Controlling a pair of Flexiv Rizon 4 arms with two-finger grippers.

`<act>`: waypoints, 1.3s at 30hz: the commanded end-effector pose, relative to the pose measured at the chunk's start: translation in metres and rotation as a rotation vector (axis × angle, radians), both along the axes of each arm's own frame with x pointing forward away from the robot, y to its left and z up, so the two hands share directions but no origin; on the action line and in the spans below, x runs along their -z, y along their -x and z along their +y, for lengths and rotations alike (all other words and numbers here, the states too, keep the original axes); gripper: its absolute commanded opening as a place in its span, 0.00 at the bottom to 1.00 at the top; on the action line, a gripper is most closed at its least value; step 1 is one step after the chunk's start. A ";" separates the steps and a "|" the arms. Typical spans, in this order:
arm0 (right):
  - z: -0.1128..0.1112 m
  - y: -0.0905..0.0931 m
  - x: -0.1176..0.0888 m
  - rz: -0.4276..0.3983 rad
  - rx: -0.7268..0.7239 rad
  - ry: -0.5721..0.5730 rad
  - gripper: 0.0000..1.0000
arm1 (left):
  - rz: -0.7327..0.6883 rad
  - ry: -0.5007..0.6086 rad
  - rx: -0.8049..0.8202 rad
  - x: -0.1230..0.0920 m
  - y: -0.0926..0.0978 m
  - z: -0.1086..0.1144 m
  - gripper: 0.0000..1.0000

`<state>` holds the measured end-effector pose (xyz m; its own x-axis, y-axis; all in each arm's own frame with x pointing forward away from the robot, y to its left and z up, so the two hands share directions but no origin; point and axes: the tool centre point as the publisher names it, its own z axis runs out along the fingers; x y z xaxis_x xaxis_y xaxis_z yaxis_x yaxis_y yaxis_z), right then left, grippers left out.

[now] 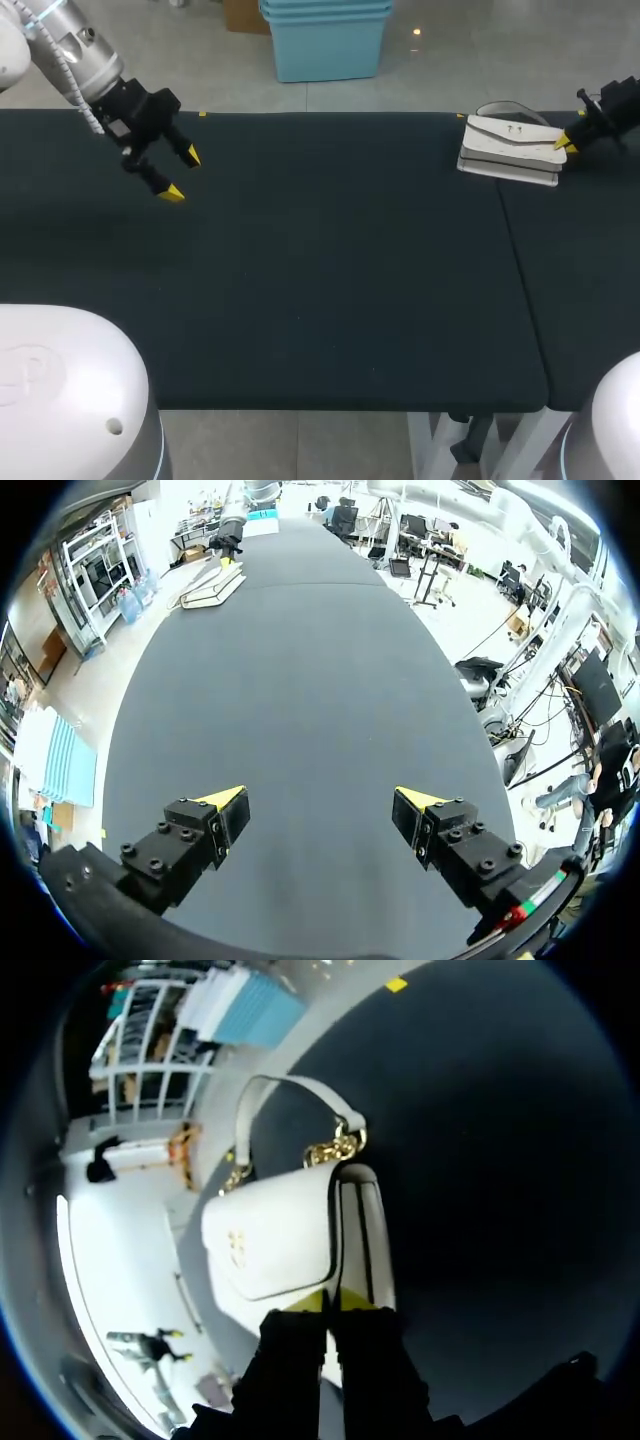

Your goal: Pick up the bag, open it, inspect its contents, close it, and place it on the opposite side

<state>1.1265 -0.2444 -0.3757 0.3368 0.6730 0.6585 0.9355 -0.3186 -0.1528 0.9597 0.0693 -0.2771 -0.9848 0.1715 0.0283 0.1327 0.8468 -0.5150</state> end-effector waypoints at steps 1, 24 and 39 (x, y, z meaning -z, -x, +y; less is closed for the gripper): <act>-0.003 -0.002 0.003 0.065 -0.104 -0.078 0.00 | -0.001 0.003 0.000 0.001 0.000 0.000 1.00; 0.067 0.049 -0.005 0.031 -0.346 -0.196 0.00 | -0.001 0.003 0.000 0.001 0.000 0.000 1.00; 0.103 0.077 -0.001 0.012 -0.352 -0.204 0.00 | -0.001 0.003 0.000 0.001 0.000 0.000 1.00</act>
